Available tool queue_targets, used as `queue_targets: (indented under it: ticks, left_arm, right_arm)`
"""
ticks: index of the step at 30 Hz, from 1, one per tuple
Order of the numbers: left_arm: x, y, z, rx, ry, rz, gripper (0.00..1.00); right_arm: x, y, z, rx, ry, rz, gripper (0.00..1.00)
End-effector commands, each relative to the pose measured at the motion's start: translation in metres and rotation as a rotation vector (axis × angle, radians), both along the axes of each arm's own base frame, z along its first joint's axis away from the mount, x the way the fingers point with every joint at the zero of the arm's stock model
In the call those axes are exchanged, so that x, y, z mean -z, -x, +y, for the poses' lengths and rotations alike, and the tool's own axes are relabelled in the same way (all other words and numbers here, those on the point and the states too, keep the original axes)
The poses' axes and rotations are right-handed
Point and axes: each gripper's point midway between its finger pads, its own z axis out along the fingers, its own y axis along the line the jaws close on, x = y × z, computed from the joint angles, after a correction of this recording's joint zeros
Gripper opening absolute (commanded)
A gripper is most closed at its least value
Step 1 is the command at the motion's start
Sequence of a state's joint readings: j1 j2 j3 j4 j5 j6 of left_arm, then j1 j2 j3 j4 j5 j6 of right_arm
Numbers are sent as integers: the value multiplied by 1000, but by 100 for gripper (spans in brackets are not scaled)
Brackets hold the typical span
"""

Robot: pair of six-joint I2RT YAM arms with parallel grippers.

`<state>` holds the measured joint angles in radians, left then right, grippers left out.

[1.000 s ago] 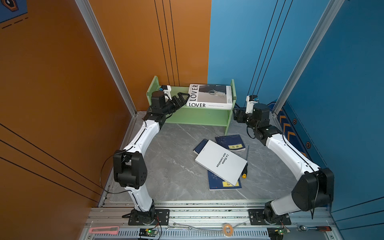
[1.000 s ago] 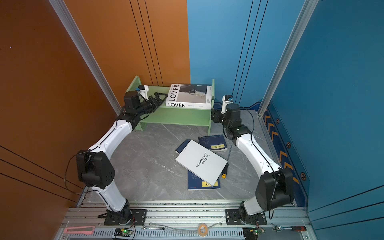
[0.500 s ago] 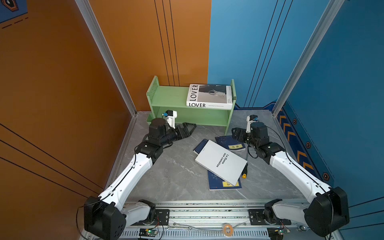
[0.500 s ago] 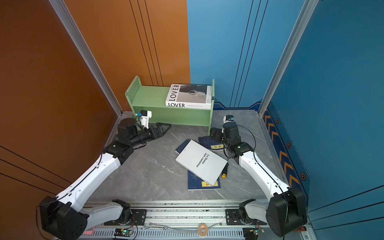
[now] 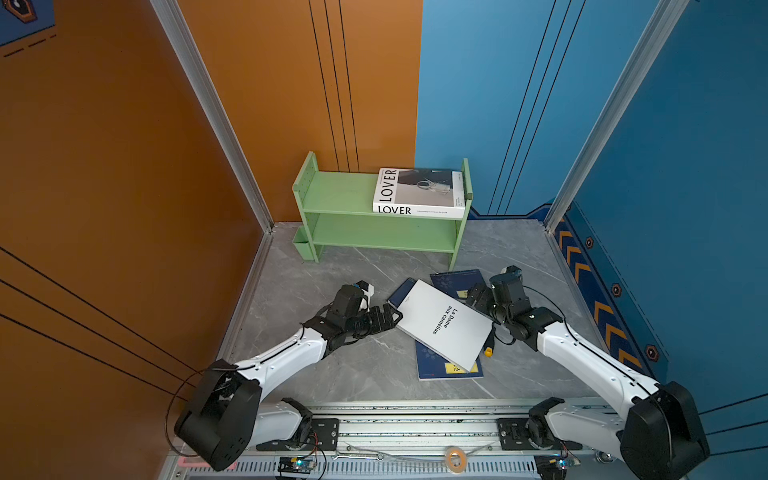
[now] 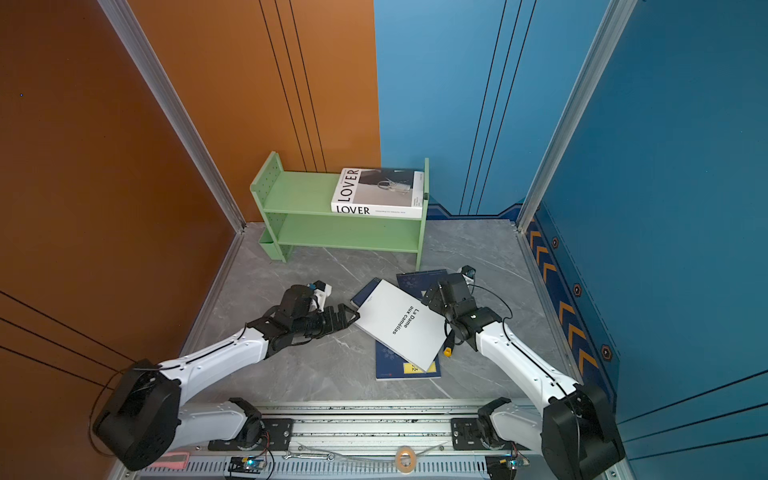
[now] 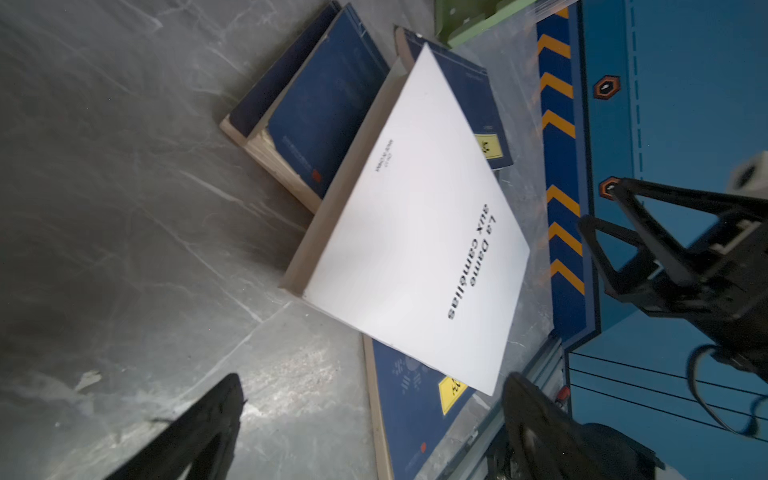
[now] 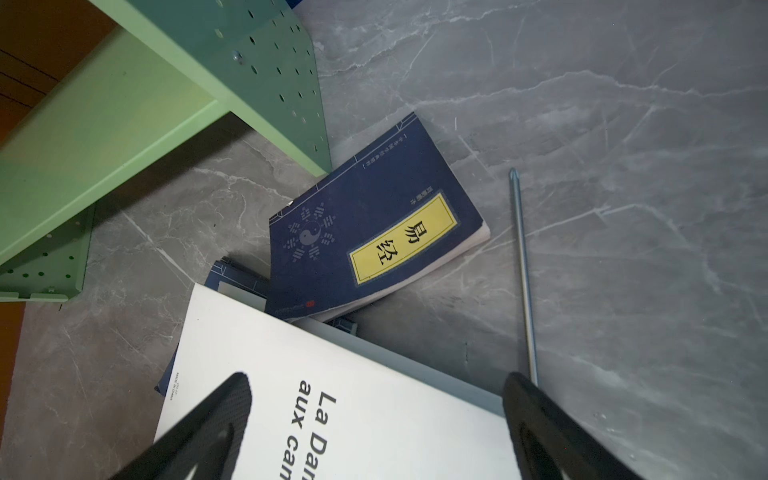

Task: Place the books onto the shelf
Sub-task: 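Grip the white La Dame aux camélias book edges with both grippers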

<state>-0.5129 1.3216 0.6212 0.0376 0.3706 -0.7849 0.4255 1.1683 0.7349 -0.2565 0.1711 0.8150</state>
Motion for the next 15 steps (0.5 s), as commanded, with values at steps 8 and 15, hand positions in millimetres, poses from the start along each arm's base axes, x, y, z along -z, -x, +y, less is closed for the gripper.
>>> queue_targets:
  ticks: [8, 15]
  left_arm:
    - [27, -25, -24, 81, 105, 5, 98]
    - [37, -29, -36, 108, 173, 51, 98]
  right_arm:
    - [33, 26, -23, 122, 58, 110, 96]
    - [61, 35, -17, 148, 26, 141, 94]
